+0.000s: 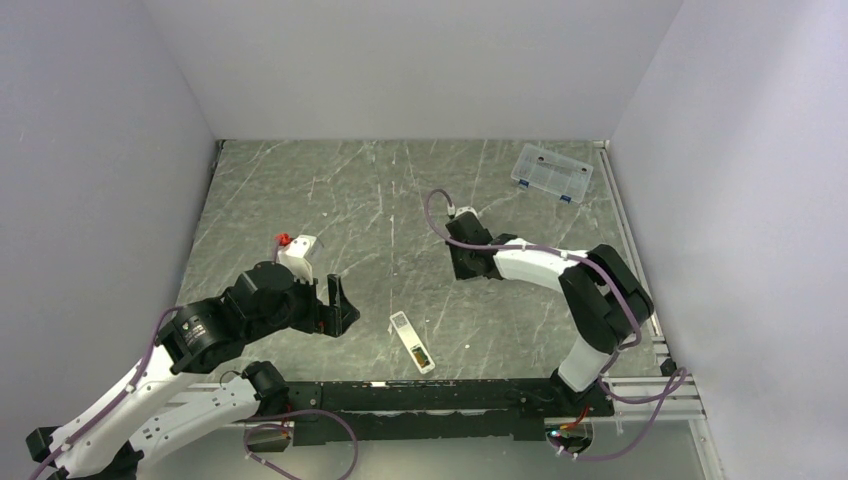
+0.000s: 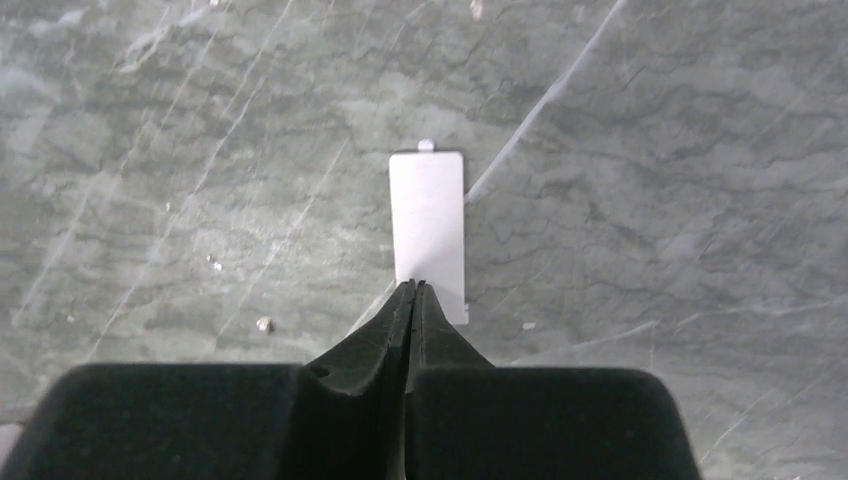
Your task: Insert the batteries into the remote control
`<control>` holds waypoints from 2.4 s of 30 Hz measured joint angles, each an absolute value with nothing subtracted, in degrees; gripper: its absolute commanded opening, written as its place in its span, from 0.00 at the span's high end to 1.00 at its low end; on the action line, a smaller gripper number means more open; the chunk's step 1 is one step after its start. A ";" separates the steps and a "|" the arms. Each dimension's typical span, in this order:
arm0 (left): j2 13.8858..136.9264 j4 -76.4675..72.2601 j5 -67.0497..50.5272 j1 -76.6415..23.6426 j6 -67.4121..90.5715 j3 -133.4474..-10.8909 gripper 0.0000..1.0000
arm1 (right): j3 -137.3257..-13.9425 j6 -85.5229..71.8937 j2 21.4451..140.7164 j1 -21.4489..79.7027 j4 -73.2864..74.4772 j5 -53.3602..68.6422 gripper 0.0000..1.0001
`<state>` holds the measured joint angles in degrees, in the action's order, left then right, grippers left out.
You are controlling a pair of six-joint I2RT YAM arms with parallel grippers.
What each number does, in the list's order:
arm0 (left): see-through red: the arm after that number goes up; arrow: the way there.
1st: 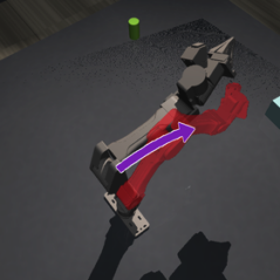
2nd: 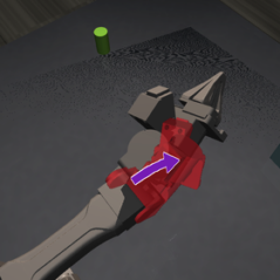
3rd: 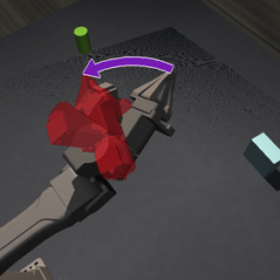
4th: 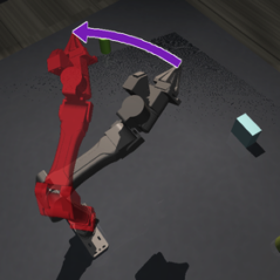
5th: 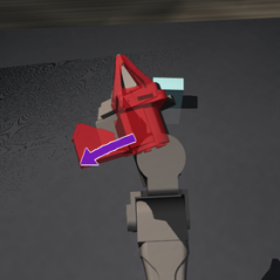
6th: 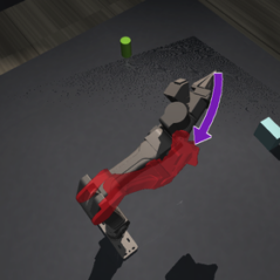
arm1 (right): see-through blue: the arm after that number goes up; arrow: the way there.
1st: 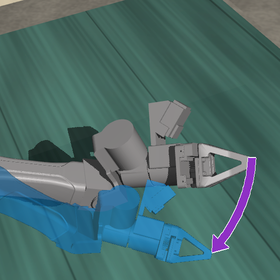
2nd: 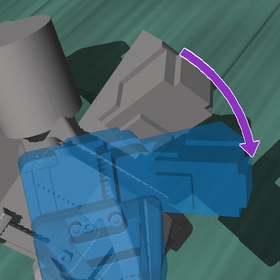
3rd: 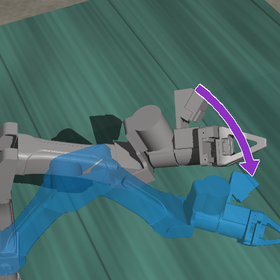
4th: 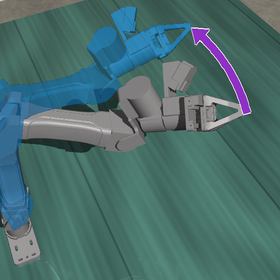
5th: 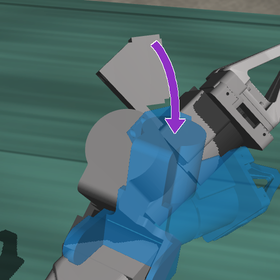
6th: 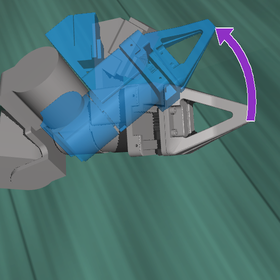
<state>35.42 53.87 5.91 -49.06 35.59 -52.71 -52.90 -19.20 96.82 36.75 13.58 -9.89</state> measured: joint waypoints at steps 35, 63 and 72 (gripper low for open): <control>35.40 53.87 5.89 -49.06 35.59 -52.71 0.01 | -57.80 -23.46 97.82 37.19 21.85 -10.41 0.45; 35.40 53.87 5.89 -49.06 35.59 -52.71 0.01 | -54.65 -22.55 97.17 36.29 20.08 -10.07 0.54; 35.40 53.87 5.91 -49.06 35.59 -52.71 0.01 | -54.63 -22.50 97.17 36.29 20.05 -10.15 0.56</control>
